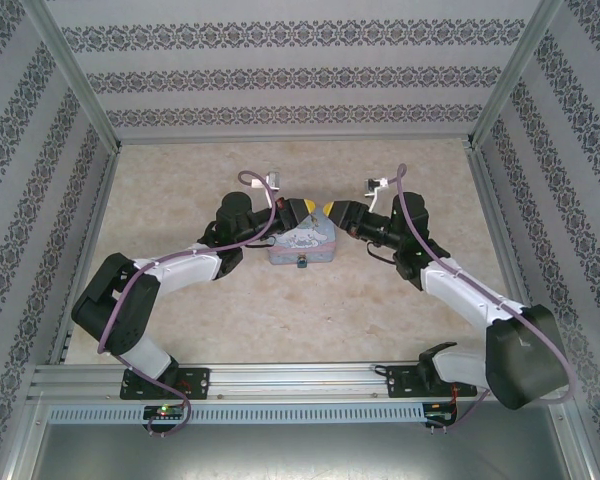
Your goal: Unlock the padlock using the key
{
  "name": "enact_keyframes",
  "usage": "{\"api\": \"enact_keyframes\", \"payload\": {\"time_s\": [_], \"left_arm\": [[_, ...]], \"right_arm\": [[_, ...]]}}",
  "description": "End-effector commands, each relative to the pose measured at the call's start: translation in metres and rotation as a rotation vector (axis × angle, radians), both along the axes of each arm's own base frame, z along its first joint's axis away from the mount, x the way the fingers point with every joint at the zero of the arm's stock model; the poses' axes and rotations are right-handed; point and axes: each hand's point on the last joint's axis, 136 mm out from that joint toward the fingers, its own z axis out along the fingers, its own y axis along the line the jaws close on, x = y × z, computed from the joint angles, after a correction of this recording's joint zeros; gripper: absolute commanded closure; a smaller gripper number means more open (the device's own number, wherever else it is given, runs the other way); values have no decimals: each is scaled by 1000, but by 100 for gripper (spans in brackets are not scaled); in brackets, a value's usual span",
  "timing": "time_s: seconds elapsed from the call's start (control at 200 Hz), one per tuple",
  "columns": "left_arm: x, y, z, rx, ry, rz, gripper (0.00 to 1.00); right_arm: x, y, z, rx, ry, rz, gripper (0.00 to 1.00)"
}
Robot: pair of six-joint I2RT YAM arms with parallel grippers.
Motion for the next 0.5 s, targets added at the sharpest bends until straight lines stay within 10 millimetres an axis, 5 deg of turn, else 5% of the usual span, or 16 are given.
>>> {"api": "enact_keyframes", "payload": {"time_s": [0.0, 0.5], "left_arm": [[2, 4, 38, -82, -122, 27, 100], [9, 3, 36, -118, -91, 41, 100]], "right_arm": [[-6, 11, 7, 41, -39, 52, 60], [-5, 29, 1, 61, -27, 84, 66]]}}
